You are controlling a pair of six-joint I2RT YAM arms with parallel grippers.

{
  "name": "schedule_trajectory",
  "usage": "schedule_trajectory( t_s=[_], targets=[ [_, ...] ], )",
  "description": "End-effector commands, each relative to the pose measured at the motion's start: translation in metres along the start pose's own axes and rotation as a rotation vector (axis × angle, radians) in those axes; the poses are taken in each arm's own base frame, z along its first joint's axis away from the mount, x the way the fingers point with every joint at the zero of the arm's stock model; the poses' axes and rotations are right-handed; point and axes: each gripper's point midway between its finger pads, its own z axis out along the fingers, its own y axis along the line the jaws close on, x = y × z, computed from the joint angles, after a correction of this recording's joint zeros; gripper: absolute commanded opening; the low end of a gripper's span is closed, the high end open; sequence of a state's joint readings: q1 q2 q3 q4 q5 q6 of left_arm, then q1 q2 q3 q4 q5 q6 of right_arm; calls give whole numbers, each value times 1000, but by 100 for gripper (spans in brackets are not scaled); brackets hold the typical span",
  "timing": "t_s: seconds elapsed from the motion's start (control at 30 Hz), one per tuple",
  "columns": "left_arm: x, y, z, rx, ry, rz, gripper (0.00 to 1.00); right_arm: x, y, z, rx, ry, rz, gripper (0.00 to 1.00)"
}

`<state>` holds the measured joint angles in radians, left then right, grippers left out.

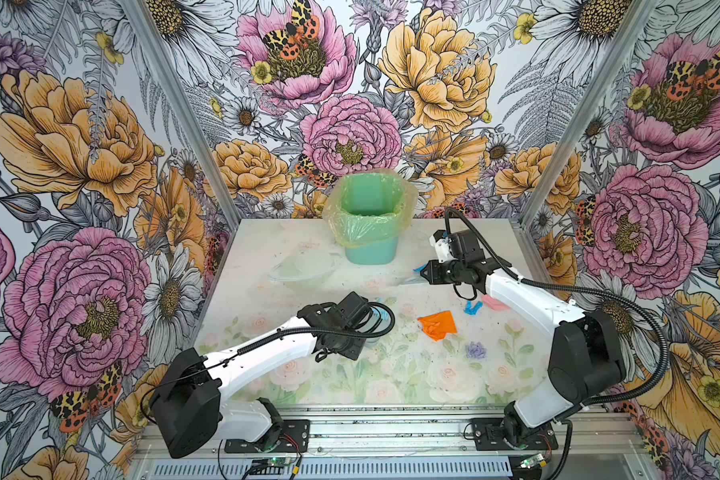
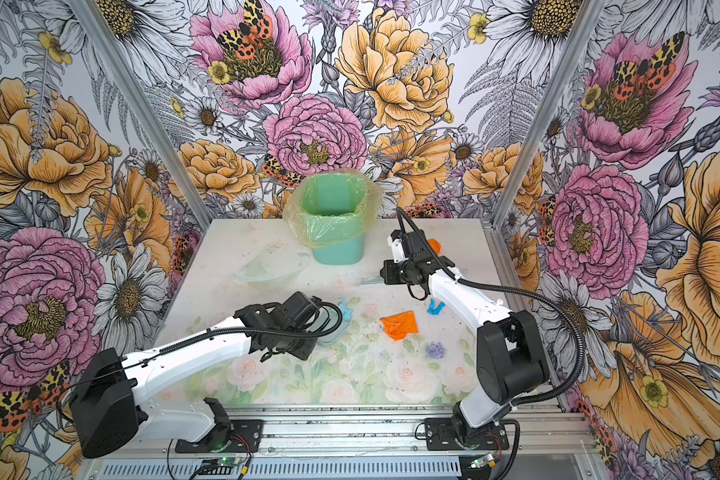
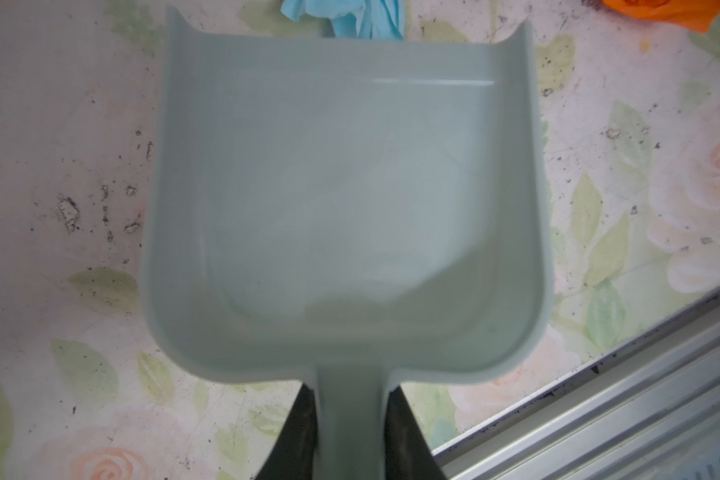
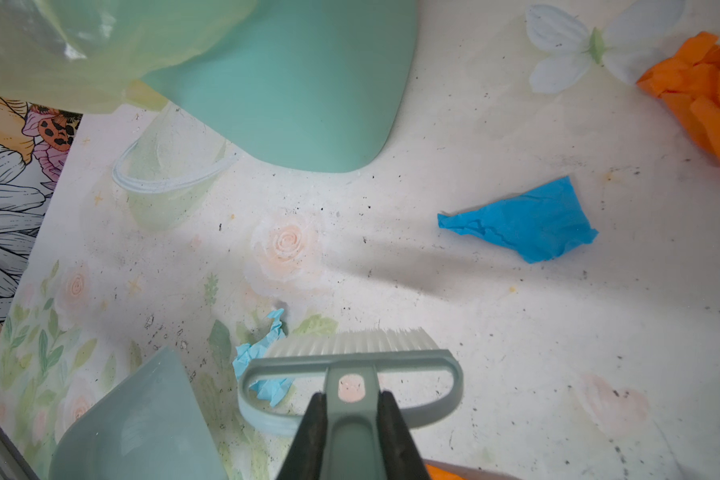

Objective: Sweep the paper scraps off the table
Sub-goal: 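Sweep the light blue scrap with the brush into the dustpan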

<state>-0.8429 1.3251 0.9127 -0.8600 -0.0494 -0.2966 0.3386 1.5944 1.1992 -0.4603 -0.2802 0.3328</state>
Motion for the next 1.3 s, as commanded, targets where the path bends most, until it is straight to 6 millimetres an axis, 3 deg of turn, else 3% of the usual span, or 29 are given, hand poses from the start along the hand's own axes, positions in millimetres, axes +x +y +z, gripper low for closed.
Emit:
schedule_trajectory(
  t_s=[0.0,0.57,1.0,1.27],
  targets=[
    [-1,-12,-6,45,10,-13,0,-14,-1,-2,5,-56,8,0],
    [1,-16,23,-15,104,22,0,1,1,16,2,-31,-7,0],
    [-4,-17,33,-35,121,29,0,34,36,46,-6,57,-92,0],
    [-4,-13,39,-48,108,12,0,49,42,46,5,79,-170,0]
  ],
)
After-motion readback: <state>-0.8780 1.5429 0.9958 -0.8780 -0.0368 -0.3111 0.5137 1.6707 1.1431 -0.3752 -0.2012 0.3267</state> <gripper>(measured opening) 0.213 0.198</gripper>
